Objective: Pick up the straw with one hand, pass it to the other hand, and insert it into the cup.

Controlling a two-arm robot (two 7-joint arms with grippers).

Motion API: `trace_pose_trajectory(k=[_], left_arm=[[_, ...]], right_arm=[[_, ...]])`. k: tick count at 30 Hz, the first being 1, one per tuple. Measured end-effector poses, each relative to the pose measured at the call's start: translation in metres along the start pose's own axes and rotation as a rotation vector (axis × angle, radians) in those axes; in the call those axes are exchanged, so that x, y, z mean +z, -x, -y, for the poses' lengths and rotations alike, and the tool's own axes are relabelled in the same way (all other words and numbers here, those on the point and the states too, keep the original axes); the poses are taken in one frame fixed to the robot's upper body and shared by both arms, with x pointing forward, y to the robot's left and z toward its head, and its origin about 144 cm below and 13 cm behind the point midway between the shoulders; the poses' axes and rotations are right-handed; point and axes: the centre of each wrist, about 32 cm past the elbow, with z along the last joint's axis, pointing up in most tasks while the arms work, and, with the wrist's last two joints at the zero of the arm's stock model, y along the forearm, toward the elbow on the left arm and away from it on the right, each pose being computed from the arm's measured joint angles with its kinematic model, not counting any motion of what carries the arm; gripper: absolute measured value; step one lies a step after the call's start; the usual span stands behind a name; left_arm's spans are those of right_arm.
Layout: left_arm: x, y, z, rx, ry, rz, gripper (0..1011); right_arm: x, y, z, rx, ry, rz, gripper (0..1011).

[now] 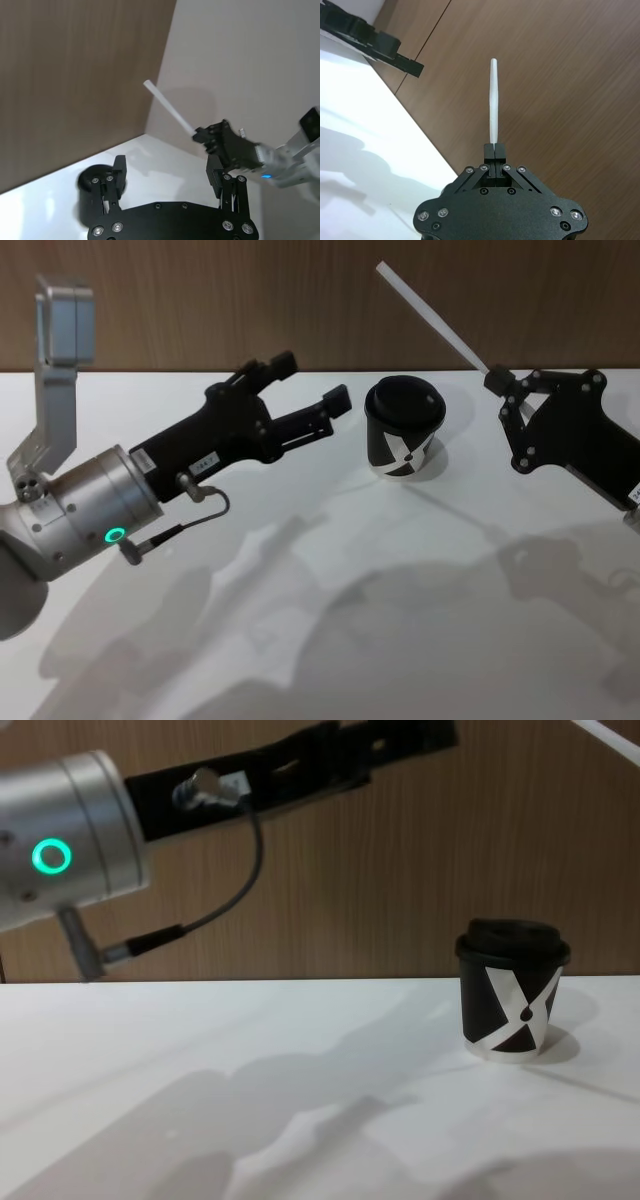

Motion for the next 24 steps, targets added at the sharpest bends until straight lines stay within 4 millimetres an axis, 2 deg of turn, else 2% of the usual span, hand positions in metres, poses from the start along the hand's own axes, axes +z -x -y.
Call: trace_pose_trajectory(k=[12, 22, 24], left_arm=[[-0.012, -0.005, 0.031, -0.149, 0.033, -0.235, 1003], [-0.036, -0.011, 0.067, -0.258, 0.088, -0.419, 1003], [-0.038, -0.011, 0.069, -0.264, 0.093, -0.429, 1003]], right_arm=[[0.000, 0.000, 0.000, 0.000, 0.000, 0.000, 4], [0.000, 0.000, 0.000, 0.000, 0.000, 0.000, 4], [0.000, 0.000, 0.000, 0.000, 0.000, 0.000, 4]])
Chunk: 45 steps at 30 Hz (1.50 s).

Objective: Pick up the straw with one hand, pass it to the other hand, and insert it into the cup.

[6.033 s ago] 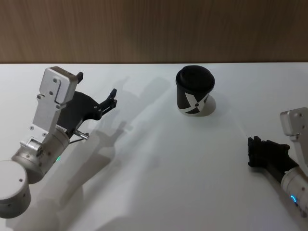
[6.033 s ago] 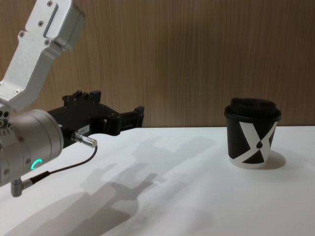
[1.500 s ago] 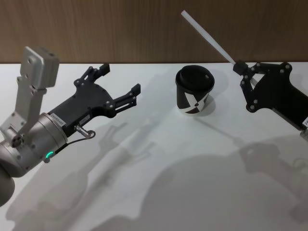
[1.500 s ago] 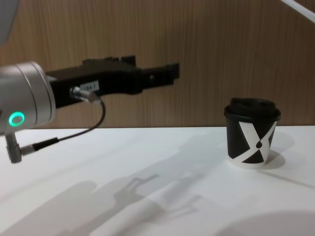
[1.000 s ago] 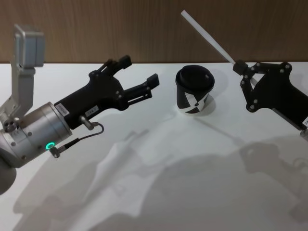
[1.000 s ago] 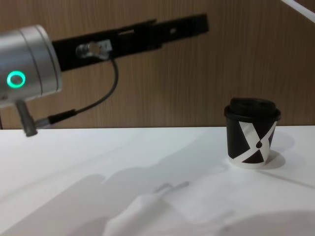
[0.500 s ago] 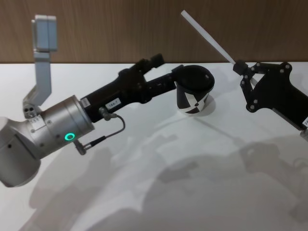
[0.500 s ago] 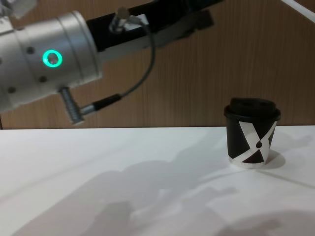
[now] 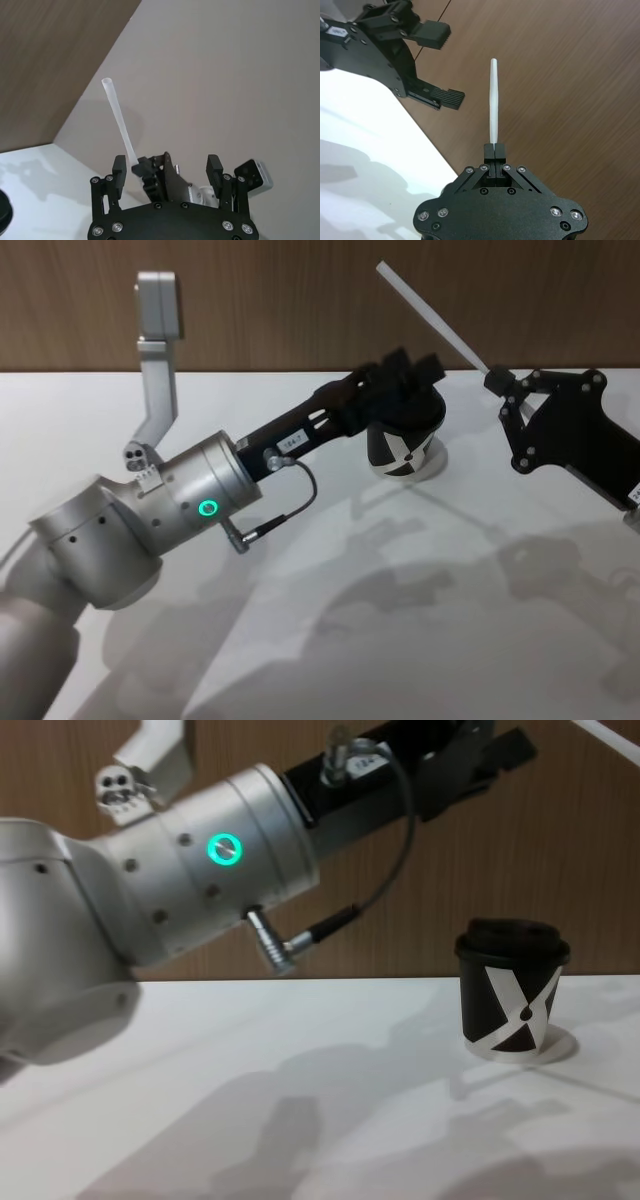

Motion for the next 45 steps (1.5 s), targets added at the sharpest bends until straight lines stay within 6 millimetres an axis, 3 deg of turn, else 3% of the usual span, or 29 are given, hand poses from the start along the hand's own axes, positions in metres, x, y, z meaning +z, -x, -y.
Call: trace_pose_trajectory(k=[12, 39, 45], left_arm=[[-0.014, -0.017, 0.023, -0.040, 0.087, -0.079, 1003], [-0.025, -0.031, 0.047, -0.027, 0.118, -0.104, 1003], [-0.026, -0.032, 0.050, -0.027, 0.118, -0.105, 905]], right_arm=[[0.000, 0.000, 0.000, 0.000, 0.000, 0.000, 4], [0.000, 0.000, 0.000, 0.000, 0.000, 0.000, 4], [0.000, 0.000, 0.000, 0.000, 0.000, 0.000, 4]])
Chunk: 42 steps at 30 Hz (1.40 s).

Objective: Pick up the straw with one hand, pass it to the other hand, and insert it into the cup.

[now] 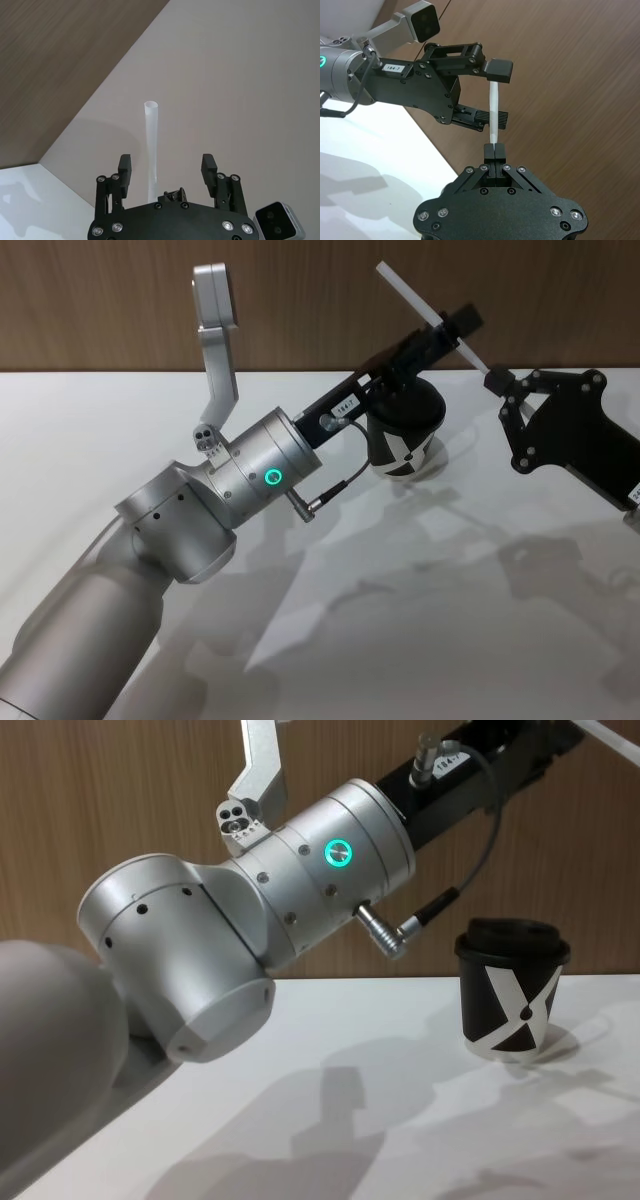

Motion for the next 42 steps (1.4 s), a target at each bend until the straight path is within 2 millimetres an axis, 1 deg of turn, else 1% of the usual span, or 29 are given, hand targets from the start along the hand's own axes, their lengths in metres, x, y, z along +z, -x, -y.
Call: trace_pose_trajectory(k=[1, 2, 4, 5, 6, 8, 9, 11, 12, 14, 15, 18, 20, 21, 22, 26, 28, 32, 34, 36, 37, 41, 42], left_arm=[[-0.0001, -0.0001, 0.0002, 0.000, 0.000, 0.000, 886], [-0.0002, -0.0002, 0.0004, 0.000, 0.000, 0.000, 834], [-0.0005, -0.0004, 0.0010, 0.000, 0.000, -0.001, 807], [-0.0006, -0.0006, 0.0013, 0.000, 0.000, -0.001, 742], [-0.0006, -0.0006, 0.0013, 0.000, 0.000, -0.001, 742], [-0.0006, -0.0008, 0.0018, 0.001, 0.000, -0.001, 683], [-0.0008, -0.0009, 0.0021, 0.001, 0.000, -0.001, 627], [-0.0009, -0.0009, 0.0023, 0.000, 0.000, -0.001, 585], [-0.0010, -0.0009, 0.0025, 0.000, 0.001, -0.002, 528], [-0.0010, -0.0010, 0.0027, 0.000, 0.001, -0.002, 479], [-0.0011, -0.0011, 0.0028, 0.000, 0.001, -0.002, 418], [-0.0012, -0.0013, 0.0031, 0.001, 0.001, -0.002, 353], [-0.0012, -0.0013, 0.0031, 0.001, 0.001, -0.002, 274], [-0.0012, -0.0013, 0.0032, 0.001, 0.001, -0.002, 266], [-0.0012, -0.0013, 0.0033, 0.001, 0.001, -0.002, 216], [-0.0014, -0.0014, 0.0034, 0.001, 0.001, -0.002, 104], [-0.0014, -0.0014, 0.0035, 0.001, 0.001, -0.002, 66], [-0.0016, -0.0015, 0.0036, 0.001, 0.000, -0.002, 34], [-0.0016, -0.0014, 0.0038, 0.000, 0.000, -0.002, 29], [-0.0016, -0.0014, 0.0039, 0.000, 0.000, -0.002, 18], [-0.0016, -0.0014, 0.0040, 0.000, 0.000, -0.002, 12], [-0.0015, -0.0015, 0.0041, -0.001, 0.000, -0.002, 8], [-0.0015, -0.0015, 0.0041, 0.000, 0.000, -0.002, 8]], right_arm=[[0.0000, 0.0000, 0.0000, 0.000, 0.000, 0.000, 4], [0.0000, 0.0000, 0.0000, 0.000, 0.000, 0.000, 4], [0.0000, 0.0000, 0.0000, 0.000, 0.000, 0.000, 4], [0.0000, 0.0000, 0.0000, 0.000, 0.000, 0.000, 4], [0.0000, 0.0000, 0.0000, 0.000, 0.000, 0.000, 4], [0.0000, 0.0000, 0.0000, 0.000, 0.000, 0.000, 4], [0.0000, 0.0000, 0.0000, 0.000, 0.000, 0.000, 4], [0.0000, 0.0000, 0.0000, 0.000, 0.000, 0.000, 4], [0.0000, 0.0000, 0.0000, 0.000, 0.000, 0.000, 4], [0.0000, 0.0000, 0.0000, 0.000, 0.000, 0.000, 4], [0.0000, 0.0000, 0.0000, 0.000, 0.000, 0.000, 4], [0.0000, 0.0000, 0.0000, 0.000, 0.000, 0.000, 4], [0.0000, 0.0000, 0.0000, 0.000, 0.000, 0.000, 4], [0.0000, 0.0000, 0.0000, 0.000, 0.000, 0.000, 4], [0.0000, 0.0000, 0.0000, 0.000, 0.000, 0.000, 4], [0.0000, 0.0000, 0.0000, 0.000, 0.000, 0.000, 4], [0.0000, 0.0000, 0.0000, 0.000, 0.000, 0.000, 4], [0.0000, 0.0000, 0.0000, 0.000, 0.000, 0.000, 4], [0.0000, 0.0000, 0.0000, 0.000, 0.000, 0.000, 22], [0.0000, 0.0000, 0.0000, 0.000, 0.000, 0.000, 64], [0.0000, 0.0000, 0.0000, 0.000, 0.000, 0.000, 114], [0.0000, 0.0000, 0.0000, 0.000, 0.000, 0.000, 186], [0.0000, 0.0000, 0.0000, 0.000, 0.000, 0.000, 241]])
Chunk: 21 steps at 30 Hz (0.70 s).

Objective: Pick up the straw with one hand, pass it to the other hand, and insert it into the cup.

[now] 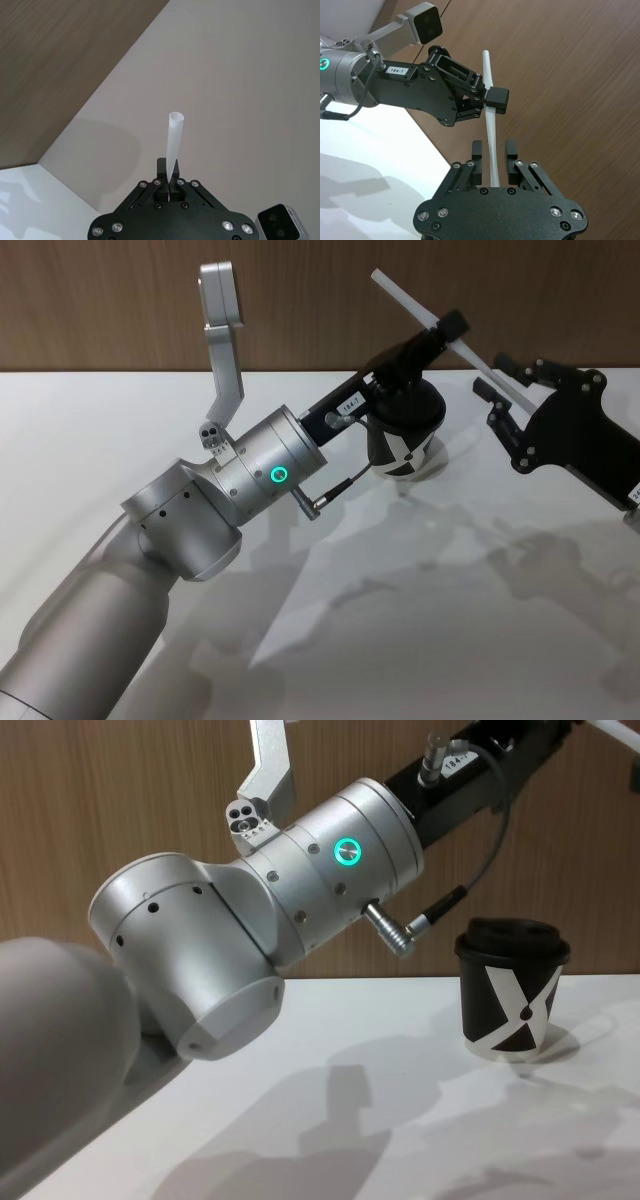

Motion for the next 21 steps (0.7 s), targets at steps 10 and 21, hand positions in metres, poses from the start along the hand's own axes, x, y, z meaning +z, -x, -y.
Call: trace_pose_trajectory(k=[10, 21], left_arm=[[0.004, 0.002, 0.002, 0.011, -0.020, 0.064, 8], [0.018, 0.010, 0.006, 0.036, -0.075, 0.232, 8]], right_arm=[[0.000, 0.000, 0.000, 0.000, 0.000, 0.000, 552], [0.000, 0.000, 0.000, 0.000, 0.000, 0.000, 898]])
